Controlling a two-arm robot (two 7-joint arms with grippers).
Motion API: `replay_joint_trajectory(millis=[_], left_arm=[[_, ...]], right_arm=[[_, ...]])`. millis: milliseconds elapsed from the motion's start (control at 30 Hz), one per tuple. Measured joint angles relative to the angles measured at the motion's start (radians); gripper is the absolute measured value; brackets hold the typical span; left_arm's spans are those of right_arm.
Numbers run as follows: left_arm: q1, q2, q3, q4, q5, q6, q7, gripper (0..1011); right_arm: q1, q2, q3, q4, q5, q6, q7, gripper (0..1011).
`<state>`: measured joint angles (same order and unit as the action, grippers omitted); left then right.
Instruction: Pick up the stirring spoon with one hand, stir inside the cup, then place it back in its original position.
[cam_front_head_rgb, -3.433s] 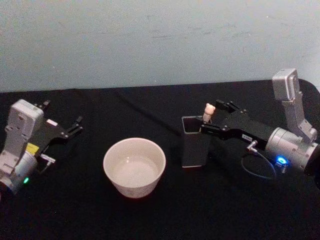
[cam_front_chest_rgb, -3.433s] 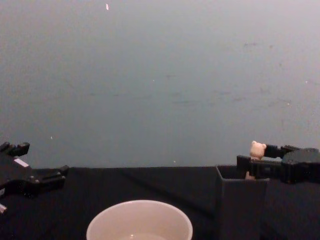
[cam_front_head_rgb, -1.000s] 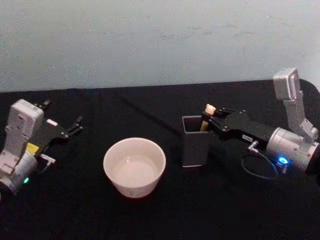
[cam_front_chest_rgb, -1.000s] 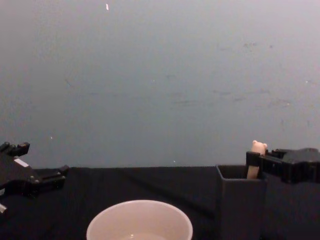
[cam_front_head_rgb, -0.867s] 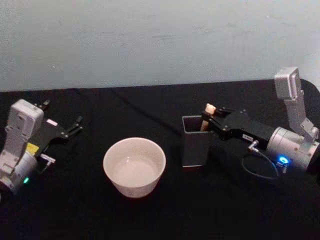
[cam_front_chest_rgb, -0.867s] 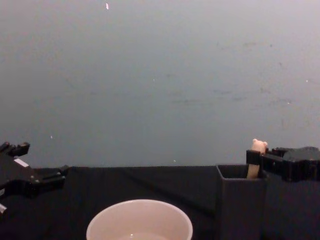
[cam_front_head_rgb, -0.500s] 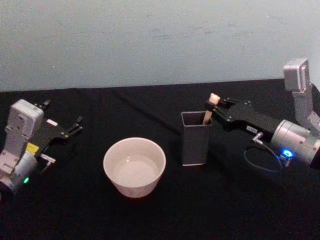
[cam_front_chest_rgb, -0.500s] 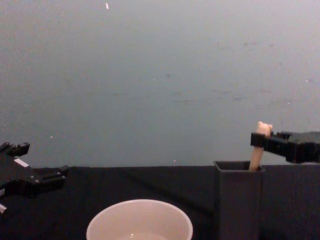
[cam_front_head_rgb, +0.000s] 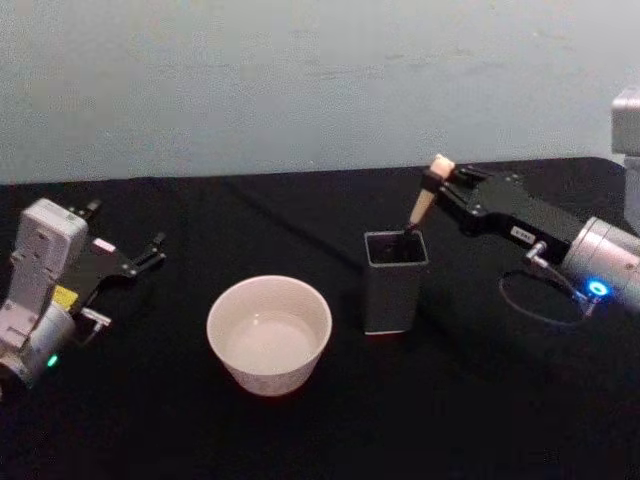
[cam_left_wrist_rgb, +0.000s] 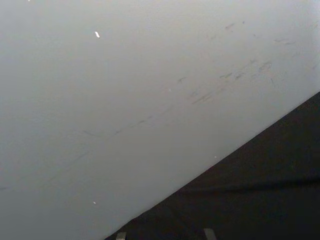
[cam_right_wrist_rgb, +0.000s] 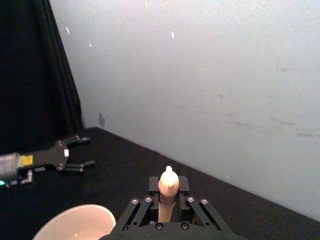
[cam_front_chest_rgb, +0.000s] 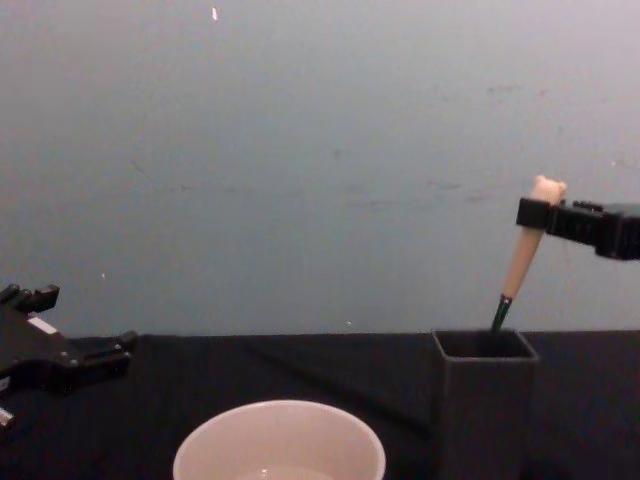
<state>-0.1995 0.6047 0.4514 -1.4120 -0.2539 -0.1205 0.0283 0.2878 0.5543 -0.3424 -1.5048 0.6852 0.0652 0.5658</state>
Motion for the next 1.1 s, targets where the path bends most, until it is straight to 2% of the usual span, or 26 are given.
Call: replay_joint_trajectory(millis=[333, 567, 900, 1100], left_arm=[[0.000, 0.000, 0.000, 0.000, 0.000, 0.000, 0.000, 1001], [0.000, 0.000, 0.000, 0.000, 0.000, 0.000, 0.000, 1001], [0.000, 0.000, 0.000, 0.000, 0.000, 0.000, 0.000, 1001], [0.000, 0.000, 0.000, 0.000, 0.000, 0.000, 0.000, 1001]], right_arm=[[-0.004, 0.026, 0.016, -0.043, 0.070, -0.004, 0.013, 217], [0.007, 0.024, 0.014, -0.054, 0.100, -0.008, 0.011, 217], [0.032, 0.006, -0.023, -0.058, 0.117, -0.016, 0.001, 217], [0.047, -0.003, -0.068, -0.050, 0.101, -0.018, 0.011, 217]])
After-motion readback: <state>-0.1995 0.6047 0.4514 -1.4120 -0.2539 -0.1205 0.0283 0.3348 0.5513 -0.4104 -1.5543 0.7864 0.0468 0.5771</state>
